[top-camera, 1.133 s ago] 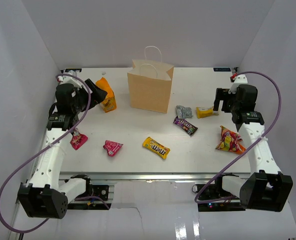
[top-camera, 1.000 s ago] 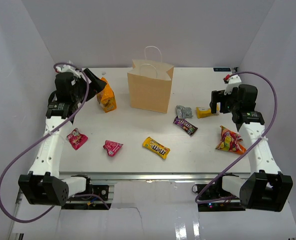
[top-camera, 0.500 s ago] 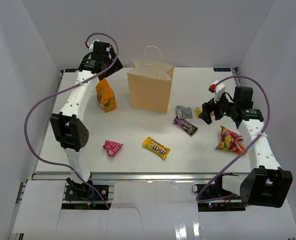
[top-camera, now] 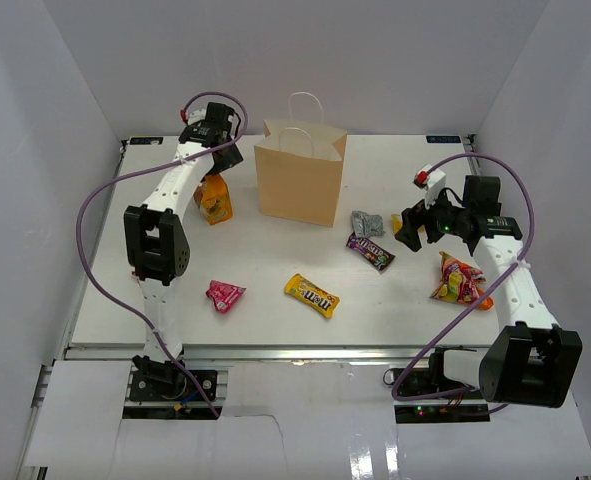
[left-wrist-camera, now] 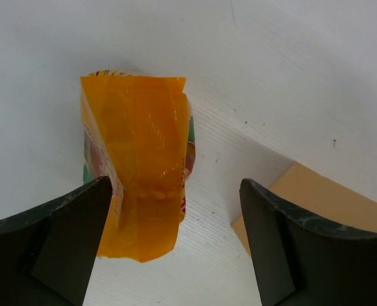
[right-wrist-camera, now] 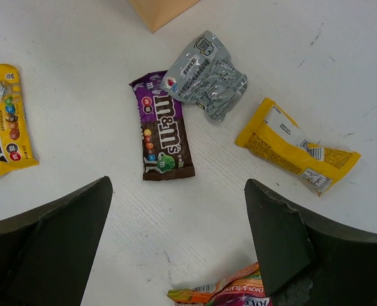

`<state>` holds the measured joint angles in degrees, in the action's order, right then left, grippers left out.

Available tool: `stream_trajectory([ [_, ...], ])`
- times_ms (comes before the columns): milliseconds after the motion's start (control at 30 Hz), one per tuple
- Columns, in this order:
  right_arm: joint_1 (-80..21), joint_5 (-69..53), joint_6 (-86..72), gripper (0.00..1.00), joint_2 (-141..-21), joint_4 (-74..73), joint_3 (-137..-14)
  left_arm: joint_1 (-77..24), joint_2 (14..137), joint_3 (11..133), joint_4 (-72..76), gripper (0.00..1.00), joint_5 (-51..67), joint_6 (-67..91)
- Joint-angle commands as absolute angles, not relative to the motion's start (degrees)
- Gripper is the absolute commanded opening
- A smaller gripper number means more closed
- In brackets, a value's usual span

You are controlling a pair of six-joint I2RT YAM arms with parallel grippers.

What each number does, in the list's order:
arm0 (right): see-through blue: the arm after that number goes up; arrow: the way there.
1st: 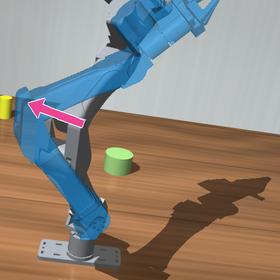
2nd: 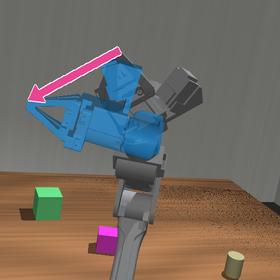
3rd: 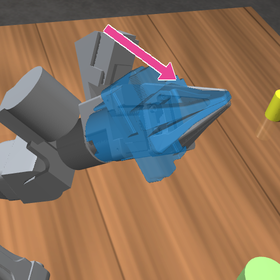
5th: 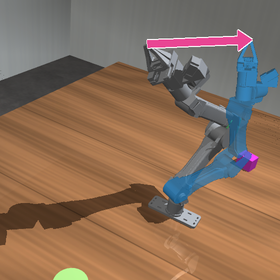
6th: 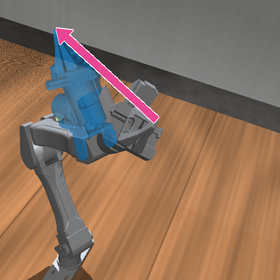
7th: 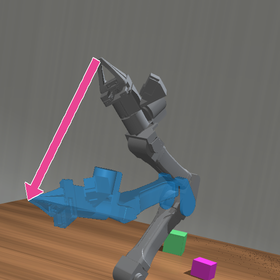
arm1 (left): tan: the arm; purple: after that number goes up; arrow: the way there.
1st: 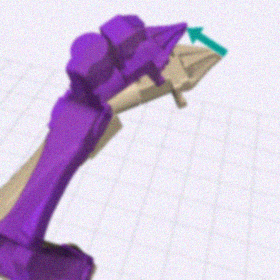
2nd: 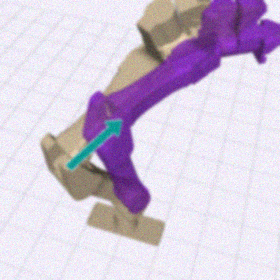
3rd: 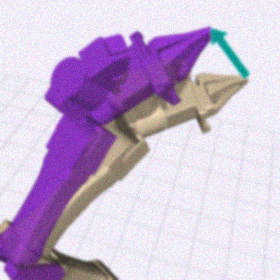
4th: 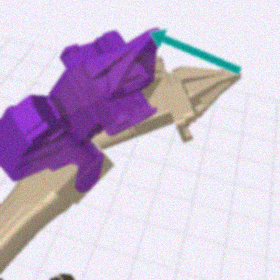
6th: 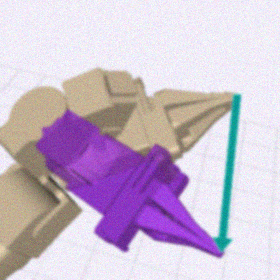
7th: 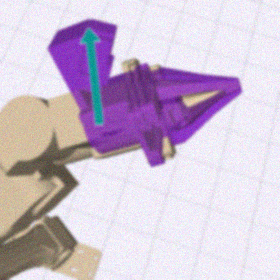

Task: Place the snacks into the paper bag

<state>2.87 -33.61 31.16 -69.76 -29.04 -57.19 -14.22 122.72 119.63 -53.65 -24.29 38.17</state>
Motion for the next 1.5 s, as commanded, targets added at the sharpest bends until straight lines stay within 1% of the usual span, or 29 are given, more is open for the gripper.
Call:
stream_trajectory([
  [0, 3.08, -34.1, 32.08, 0.9, -69.87, -28.56, -56.95, -14.15, 123.04, 121.2, -53.97, 0.91, -28.03, 38.15],
  [100, 3.16, -34.1, 32.08, 0.9, -69.61, -28.65, -56.95, -14.06, 124.1, 120.76, -53.79, 0.9, -29.17, 37.88],
  [233, 3.16, -34.1, 32.25, 0.9, -69.61, -28.65, -56.87, -13.45, 124.37, 119.45, -53.26, 0.77, -29.44, 37.97],
  [267, 3.25, -34.01, 32.26, 0.9, -69.44, -28.65, -56.87, -13.36, 124.1, 119.1, -53.09, 0.69, -29.27, 38.06],
  [300, 3.25, -34.01, 32.26, 0.9, -69.26, -28.65, -56.87, -13.36, 123.75, 118.4, -52.82, 0.63, -29.35, 37.8],
  [433, 3.43, -33.75, 32.26, 0.9, -68.91, -28.65, -56.69, -13.27, 121.82, 115.85, -51.07, 0.47, -28.92, 36.39],
  [467, 3.51, -33.75, 32.26, 0.9, -68.82, -28.65, -56.69, -13.27, 120.77, 115.14, -49.93, 0.4, -28.74, 35.95],
  [533, 3.52, -33.58, 32.26, 0.9, -68.56, -28.65, -56.69, -13.18, 119.45, 113.48, -48.52, 0.31, -27.61, 34.64],
  [567, 3.6, -33.49, 32.26, 0.9, -68.38, -28.65, -56.69, -13.18, 117.79, 111.64, -47.12, 0.23, -27.25, 33.24],
  [667, 3.78, -33.4, 32.34, 0.9, -68.03, -28.65, -56.86, -13.01, 114.45, 106.81, -42.04, 0.15, -24.18, 29.63],
  [700, 3.78, -33.31, 32.34, 0.9, -67.94, -28.74, -56.87, -12.83, 111.74, 105.74, -40.62, 0.1, -23.21, 26.57],
  [767, 3.87, -33.31, 32.52, 0.9, -67.68, -28.65, -56.95, -12.83, 108.65, 102.41, -35.72, 0.05, -20.06, 22.43],
  [800, 3.87, -33.31, 32.52, 0.9, -67.68, -28.65, -56.95, -12.83, 105.41, 101.26, -33.86, 0.02, -18.91, 17.89],
  [867, 4.04, -33.31, 32.69, 0.9, -67.68, -28.74, -57.22, -12.75, 102.14, 99.15, -29.28, 0.0, -15.15, 13.65],
  [1000, 4.13, -33.4, 32.7, 0.9, -68.11, -28.65, -57.74, -12.48, 91.27, 90.81, -19.88, 0.0, -4.5, -2.95],
  [1167, 4.22, -33.75, 32.7, 0.9, -68.47, -28.65, -58.1, -12.04, 80.97, 81.22, -4.32, 0.0, 7.01, -14.22],
  [1300, 4.31, -34.01, 32.69, 0.9, -68.55, -28.65, -58.27, -11.43, 79.8, 83.22, -1.32, 0.0, 15.36, -19.94],
  [1467, 4.31, -34.36, 32.78, 0.9, -68.64, -28.74, -58.27, -11.43, 82.78, 90.33, 4.3, 0.0, 26.96, -25.13],
])
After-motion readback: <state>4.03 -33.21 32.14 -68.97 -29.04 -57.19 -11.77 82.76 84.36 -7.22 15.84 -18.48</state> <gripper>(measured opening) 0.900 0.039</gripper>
